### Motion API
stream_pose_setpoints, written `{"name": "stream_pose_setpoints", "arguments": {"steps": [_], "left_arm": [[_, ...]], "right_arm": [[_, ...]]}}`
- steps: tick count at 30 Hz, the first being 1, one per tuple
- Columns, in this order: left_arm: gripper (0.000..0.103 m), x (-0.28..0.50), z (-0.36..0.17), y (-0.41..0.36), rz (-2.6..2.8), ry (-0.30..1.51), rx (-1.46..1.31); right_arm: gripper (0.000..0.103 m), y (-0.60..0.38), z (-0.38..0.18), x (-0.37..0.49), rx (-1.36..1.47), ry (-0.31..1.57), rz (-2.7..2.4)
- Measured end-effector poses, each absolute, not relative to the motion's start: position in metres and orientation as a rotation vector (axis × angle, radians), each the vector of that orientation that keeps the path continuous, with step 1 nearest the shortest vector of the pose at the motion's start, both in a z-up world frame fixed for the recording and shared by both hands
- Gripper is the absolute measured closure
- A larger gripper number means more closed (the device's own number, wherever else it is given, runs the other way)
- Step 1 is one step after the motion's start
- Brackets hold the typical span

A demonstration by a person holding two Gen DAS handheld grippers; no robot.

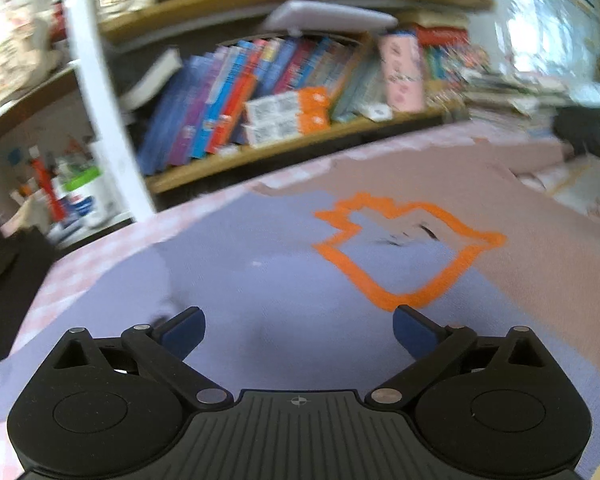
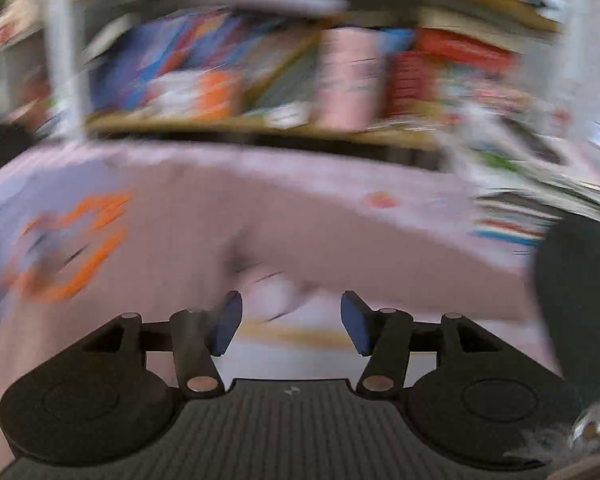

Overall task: Fold clothes
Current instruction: 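Release the sleeve flat on the mat and withdraw the right gripper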

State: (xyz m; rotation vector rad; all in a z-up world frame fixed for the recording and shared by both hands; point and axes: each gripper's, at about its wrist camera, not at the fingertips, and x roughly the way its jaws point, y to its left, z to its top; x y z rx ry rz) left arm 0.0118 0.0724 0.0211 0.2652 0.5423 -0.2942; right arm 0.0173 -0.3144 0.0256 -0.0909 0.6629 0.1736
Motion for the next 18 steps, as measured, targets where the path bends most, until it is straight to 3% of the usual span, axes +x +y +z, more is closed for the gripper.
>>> {"name": "stream_pose_setpoints", "arguments": {"steps": [4, 7, 9, 16, 18], "left_arm": [[0.008, 0.003, 0.025, 0.102, -0.209, 0.562, 0.171], [0.028, -0.002, 0.018, 0.124, -0.189, 0.626, 0.066], [0.06, -0.002, 0.01, 0.135, -0.179, 0.672, 0.001], [0.09, -0.001, -0.004, 0.139, -0.158, 0.688, -0.058], [0.095, 0.001, -0.004, 0.138, -0.163, 0.691, -0.066]], "right_arm": [[0.05, -0.276, 0.012, 0.003, -0.095, 0.658, 0.275], [0.053, -0.263, 0.009, 0.003, -0.114, 0.652, 0.271], [0.056, -0.264, 0.009, 0.006, -0.111, 0.669, 0.259], [0.065, -0.277, -0.003, -0.008, -0.061, 0.711, 0.208], [0.075, -0.282, -0.008, -0.015, -0.015, 0.706, 0.206]]}}
